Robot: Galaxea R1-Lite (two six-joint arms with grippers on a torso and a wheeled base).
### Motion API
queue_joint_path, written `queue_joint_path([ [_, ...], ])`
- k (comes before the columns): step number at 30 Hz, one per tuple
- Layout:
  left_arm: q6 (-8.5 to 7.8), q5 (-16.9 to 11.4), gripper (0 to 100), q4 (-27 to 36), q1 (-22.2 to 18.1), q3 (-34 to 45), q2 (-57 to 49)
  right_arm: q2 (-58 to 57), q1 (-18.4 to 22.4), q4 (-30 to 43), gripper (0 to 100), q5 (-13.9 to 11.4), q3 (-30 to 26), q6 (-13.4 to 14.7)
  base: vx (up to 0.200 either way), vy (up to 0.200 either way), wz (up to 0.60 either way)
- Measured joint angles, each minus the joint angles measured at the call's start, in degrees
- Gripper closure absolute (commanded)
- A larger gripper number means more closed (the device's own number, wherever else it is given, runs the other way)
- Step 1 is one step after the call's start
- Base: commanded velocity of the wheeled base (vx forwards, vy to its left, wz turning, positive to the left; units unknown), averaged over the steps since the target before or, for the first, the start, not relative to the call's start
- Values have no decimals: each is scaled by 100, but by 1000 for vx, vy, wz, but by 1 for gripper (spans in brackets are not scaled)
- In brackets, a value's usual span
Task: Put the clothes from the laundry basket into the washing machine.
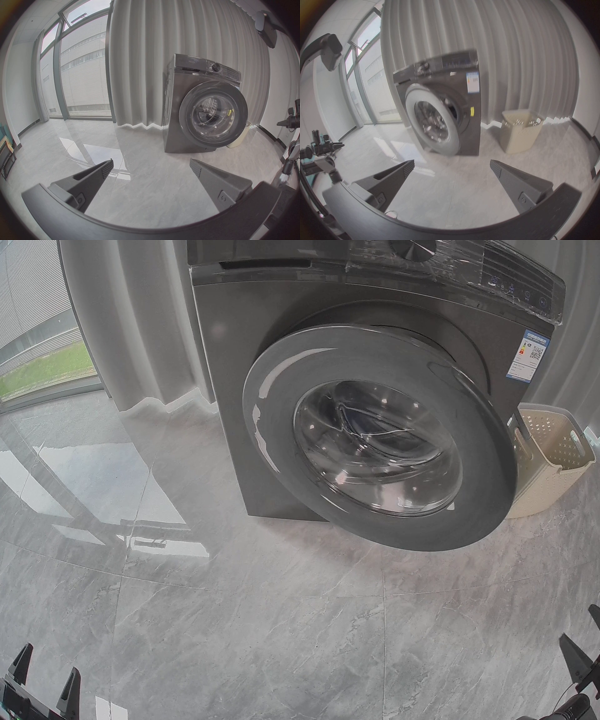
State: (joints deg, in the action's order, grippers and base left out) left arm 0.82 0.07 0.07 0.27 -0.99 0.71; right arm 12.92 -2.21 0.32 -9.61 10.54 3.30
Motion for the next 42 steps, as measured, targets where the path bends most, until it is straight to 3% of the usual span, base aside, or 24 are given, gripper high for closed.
queue_joint_path([
  [6, -2, 0, 0, 0, -2, 0, 4, 1499, -151, -1054, 0, -363, -137, 134, 0, -200, 0],
  [13, -4, 0, 0, 0, 0, -2, 6, 3410, -663, -2487, 0, -432, -156, 536, 0, -114, 0],
  [18, -4, 0, 0, 2, 0, -2, 6, 4706, -1677, -3223, 0, -172, 52, 1065, 0, 0, 0],
  [26, -6, 2, 0, 2, 0, -2, 9, 5919, -3194, -3734, 0, 358, 762, 1894, 25, 0, 0],
  [32, 2, -7, 0, 4, 9, -2, 11, 6404, -3693, -3946, 0, 411, 1112, 2094, 200, 0, 0],
  [42, -2, -23, 0, 0, 0, -2, 13, 6889, -3740, -4556, 0, 523, 1415, 2130, 100, 0, 0],
])
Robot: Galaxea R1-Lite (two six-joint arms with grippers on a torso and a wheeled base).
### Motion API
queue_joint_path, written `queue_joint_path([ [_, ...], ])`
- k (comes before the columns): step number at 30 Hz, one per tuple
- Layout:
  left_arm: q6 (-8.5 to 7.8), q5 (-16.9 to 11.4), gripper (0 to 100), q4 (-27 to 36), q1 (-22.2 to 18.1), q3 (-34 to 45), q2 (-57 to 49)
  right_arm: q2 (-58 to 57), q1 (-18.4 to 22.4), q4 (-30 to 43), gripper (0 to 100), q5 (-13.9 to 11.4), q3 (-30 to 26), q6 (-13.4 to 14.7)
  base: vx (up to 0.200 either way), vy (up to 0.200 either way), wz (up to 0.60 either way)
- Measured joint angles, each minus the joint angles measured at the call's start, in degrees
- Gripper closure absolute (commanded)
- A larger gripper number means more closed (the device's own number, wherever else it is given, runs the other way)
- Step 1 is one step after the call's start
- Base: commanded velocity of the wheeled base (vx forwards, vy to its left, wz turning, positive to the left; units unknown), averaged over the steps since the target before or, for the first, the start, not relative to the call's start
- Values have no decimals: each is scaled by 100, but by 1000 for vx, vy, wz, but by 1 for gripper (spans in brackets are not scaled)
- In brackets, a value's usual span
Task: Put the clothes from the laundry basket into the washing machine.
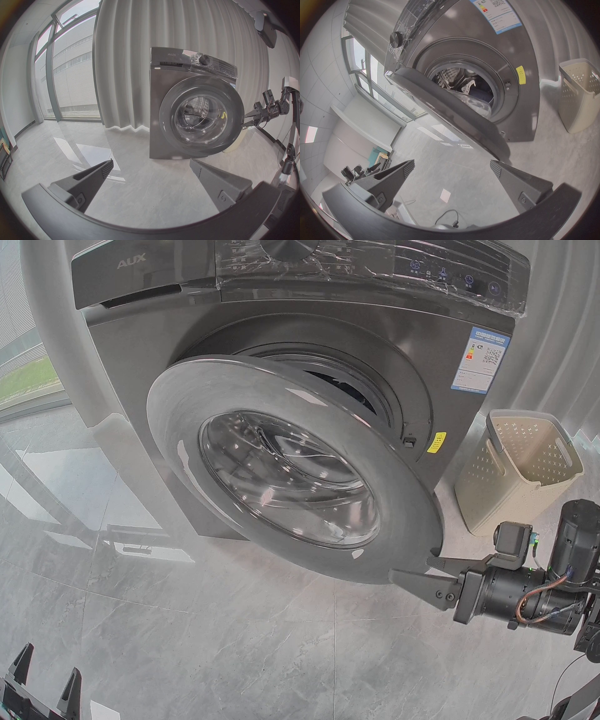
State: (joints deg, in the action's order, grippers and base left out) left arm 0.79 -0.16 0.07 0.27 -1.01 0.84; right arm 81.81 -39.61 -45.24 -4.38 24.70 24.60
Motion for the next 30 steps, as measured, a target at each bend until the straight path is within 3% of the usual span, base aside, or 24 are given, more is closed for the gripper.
queue_joint_path([
  [5, 0, 0, 0, 0, -2, 0, 1, 94, 129, -72, 0, 88, 46, -11, 0, 40, 0],
  [10, -4, 5, 0, 2, 0, 0, 4, 115, 631, -68, 0, 88, 71, -40, 0, 200, 0],
  [14, -9, 5, 0, 2, -5, 0, 4, 90, 866, -61, 0, 77, -63, -60, 0, 0, 0],
  [25, -4, 5, 0, 2, 4, 0, 6, 20, 767, -68, 0, 79, -345, -40, 0, 0, 0],
  [30, 5, 0, 0, 2, 0, 0, 6, 7, 544, -121, 0, 96, -282, -29, 200, 0, 0],
])
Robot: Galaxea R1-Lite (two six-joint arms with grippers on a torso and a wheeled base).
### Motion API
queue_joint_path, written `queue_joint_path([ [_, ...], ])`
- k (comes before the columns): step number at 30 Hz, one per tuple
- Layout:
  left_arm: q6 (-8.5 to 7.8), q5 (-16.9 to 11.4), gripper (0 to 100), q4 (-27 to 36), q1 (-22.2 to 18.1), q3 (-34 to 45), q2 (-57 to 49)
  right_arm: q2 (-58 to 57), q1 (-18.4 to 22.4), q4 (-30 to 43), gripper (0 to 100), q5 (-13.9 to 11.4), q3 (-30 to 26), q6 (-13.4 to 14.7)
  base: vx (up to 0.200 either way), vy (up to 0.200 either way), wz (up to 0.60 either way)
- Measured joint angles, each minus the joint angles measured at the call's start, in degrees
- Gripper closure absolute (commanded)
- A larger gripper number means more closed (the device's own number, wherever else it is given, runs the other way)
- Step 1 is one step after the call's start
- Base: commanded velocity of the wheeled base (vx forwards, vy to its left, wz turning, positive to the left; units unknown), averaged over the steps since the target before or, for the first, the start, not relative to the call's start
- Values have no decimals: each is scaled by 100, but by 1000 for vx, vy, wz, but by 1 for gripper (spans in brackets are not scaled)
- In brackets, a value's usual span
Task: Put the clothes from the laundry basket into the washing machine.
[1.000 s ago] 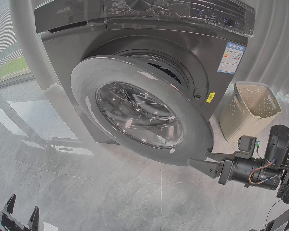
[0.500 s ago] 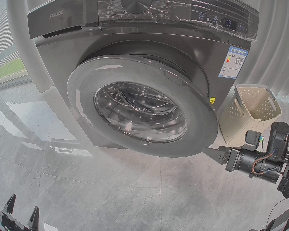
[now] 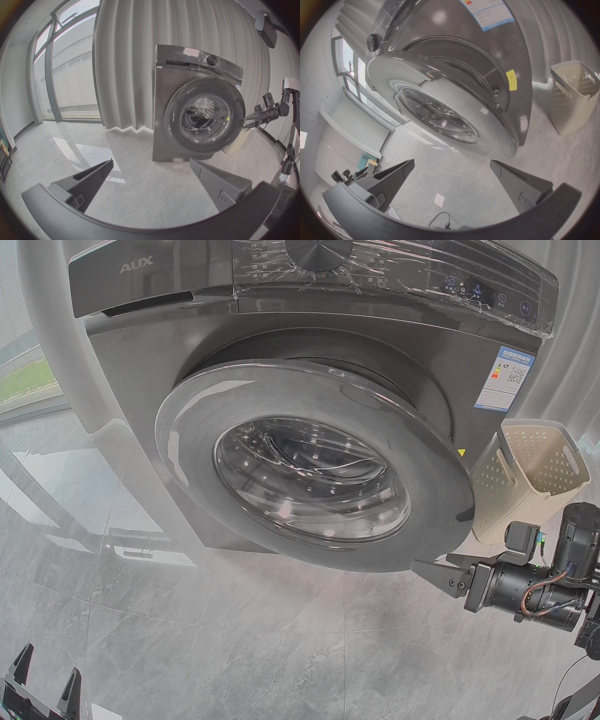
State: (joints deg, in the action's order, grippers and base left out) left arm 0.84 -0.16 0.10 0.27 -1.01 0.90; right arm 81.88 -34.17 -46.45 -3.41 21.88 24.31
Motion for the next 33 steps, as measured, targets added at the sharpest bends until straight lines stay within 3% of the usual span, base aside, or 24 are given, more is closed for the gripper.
queue_joint_path([
  [6, 0, -5, 0, 0, 4, 0, 0, 20, -39, -495, 0, 49, 146, -6, 200, 0, 0],
  [11, 0, -6, 0, -2, 4, 0, 0, 67, 40, -640, 0, 341, 336, -9, 40, 0, 0],
  [25, 0, -11, 0, 4, 6, 0, 2, 52, -179, -640, 0, 374, 212, -22, 0, 0, 0],
  [33, 2, -11, 0, 6, 4, 0, 2, 30, -168, -655, 0, 385, 330, -23, 150, 0, 0],
])
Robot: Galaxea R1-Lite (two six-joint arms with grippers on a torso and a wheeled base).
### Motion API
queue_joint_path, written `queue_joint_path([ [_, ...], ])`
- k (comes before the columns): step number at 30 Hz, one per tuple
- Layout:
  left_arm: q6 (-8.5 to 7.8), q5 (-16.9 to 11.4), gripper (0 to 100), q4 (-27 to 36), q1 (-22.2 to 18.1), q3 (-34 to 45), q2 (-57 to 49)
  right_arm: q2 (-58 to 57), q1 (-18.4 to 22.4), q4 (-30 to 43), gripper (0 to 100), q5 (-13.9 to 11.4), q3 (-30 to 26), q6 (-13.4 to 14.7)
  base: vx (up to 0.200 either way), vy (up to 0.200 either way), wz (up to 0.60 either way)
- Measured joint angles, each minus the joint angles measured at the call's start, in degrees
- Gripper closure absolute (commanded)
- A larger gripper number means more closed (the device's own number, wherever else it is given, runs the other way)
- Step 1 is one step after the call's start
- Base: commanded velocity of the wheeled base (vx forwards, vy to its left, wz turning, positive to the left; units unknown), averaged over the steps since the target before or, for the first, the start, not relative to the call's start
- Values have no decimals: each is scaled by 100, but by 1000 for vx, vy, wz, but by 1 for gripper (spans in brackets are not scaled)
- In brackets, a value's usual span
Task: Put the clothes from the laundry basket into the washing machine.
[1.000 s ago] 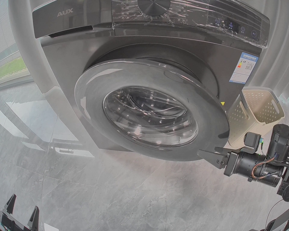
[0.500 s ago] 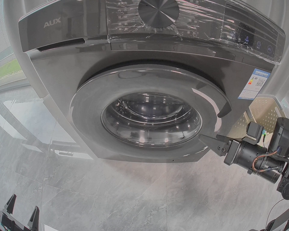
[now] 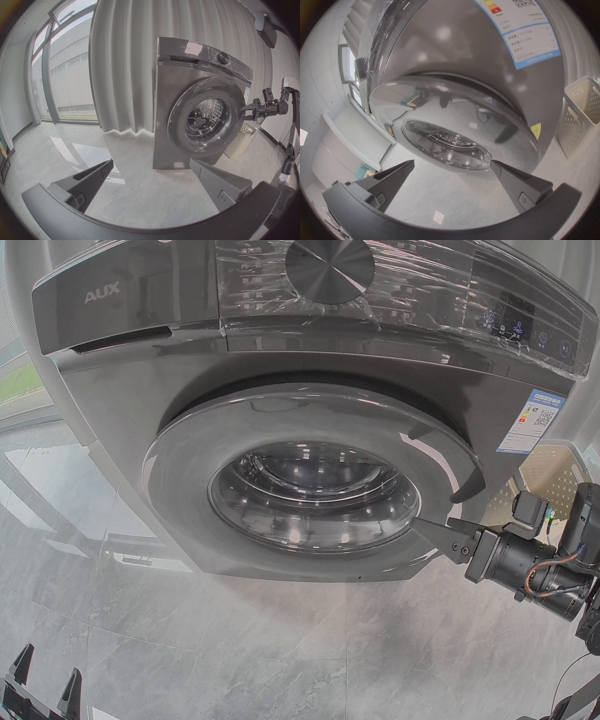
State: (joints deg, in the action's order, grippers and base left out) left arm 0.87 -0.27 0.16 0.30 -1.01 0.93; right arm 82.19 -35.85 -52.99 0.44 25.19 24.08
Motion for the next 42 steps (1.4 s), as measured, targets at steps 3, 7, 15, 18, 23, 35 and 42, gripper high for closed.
queue_joint_path([
  [3, 0, 0, 0, 2, 2, 0, 0, -9, 33, 11, 0, 13, 63, 1, 0, 0, 0],
  [7, 6, 0, 0, 0, 5, 0, 0, -7, 96, 99, 0, 90, 235, 41, 0, 0, 0],
  [15, 9, -2, 0, 6, 7, 2, 0, -13, 204, 83, 0, 218, 312, 39, 0, 0, 0],
  [18, 11, 0, 0, 5, 5, 2, 0, -55, 176, 30, 0, 249, 238, 22, 0, 0, 0],
  [23, 15, -5, 0, 2, 2, 2, 0, -228, 35, -98, 0, 325, -132, -163, 0, 0, 0],
  [35, 39, -6, 0, 2, 0, 0, 0, -2078, -201, 386, 0, 221, -2020, -1147, 0, 0, 0],
  [42, 41, -6, 0, 2, 2, 0, 0, -3908, 612, 1862, 0, 190, -2230, -1442, 0, 0, 0],
])
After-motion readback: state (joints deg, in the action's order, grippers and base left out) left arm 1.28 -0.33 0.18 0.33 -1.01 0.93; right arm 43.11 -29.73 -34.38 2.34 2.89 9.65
